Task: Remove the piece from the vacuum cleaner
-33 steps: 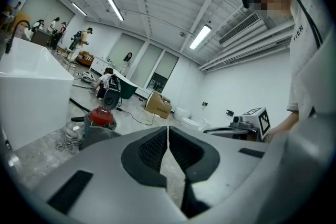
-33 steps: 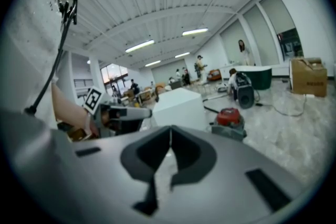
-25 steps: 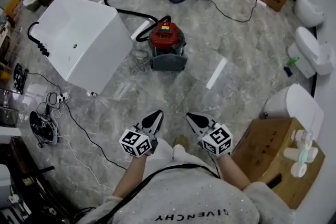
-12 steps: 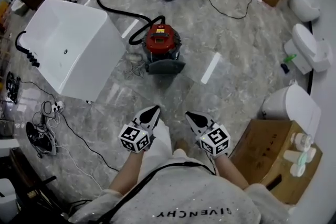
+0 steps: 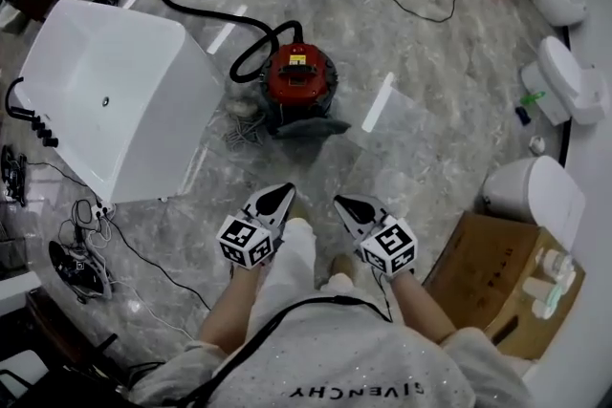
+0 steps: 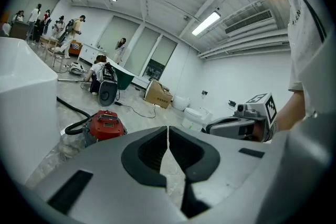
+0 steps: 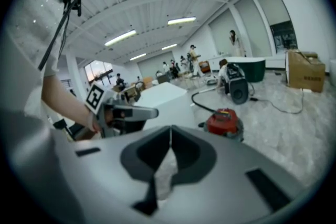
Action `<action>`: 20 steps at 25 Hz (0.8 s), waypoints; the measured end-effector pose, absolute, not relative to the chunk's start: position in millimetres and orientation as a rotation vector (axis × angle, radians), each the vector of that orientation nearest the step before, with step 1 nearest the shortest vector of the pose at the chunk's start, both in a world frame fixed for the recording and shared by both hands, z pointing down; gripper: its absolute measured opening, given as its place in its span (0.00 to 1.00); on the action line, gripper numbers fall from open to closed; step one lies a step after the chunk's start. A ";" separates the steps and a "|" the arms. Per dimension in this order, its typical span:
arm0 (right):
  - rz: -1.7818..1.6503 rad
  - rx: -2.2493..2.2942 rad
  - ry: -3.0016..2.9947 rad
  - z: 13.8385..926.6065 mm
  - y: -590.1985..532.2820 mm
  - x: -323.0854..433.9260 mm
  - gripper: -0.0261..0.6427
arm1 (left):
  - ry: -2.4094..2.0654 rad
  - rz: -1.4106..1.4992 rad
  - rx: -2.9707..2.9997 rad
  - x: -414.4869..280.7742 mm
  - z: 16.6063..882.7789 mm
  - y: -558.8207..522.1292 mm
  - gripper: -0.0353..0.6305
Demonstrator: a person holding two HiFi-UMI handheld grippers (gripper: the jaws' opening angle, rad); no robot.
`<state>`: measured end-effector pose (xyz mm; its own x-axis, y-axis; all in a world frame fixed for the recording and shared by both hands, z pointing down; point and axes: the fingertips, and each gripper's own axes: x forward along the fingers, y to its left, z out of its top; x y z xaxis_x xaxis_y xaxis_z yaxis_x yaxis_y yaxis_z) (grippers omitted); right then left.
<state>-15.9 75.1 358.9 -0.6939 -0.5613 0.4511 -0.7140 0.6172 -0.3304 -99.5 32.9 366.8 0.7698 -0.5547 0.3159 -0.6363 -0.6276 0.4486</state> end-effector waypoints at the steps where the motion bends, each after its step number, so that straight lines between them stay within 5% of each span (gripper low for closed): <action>1: 0.724 1.032 -2.531 361.5 67.7 -20.8 0.06 | -0.880 0.202 2.412 -103.6 370.8 24.0 0.11; 20: 0.979 1.037 -2.380 479.2 -8.7 -62.7 0.06 | -0.724 0.261 2.219 -128.0 499.6 -33.3 0.11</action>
<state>-62.7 -8.7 479.2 -0.6632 -0.4934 0.5627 -0.7465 0.4891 -0.4510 -128.0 -33.3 499.6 0.8172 -0.4167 0.3981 -0.5748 -0.5402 0.6147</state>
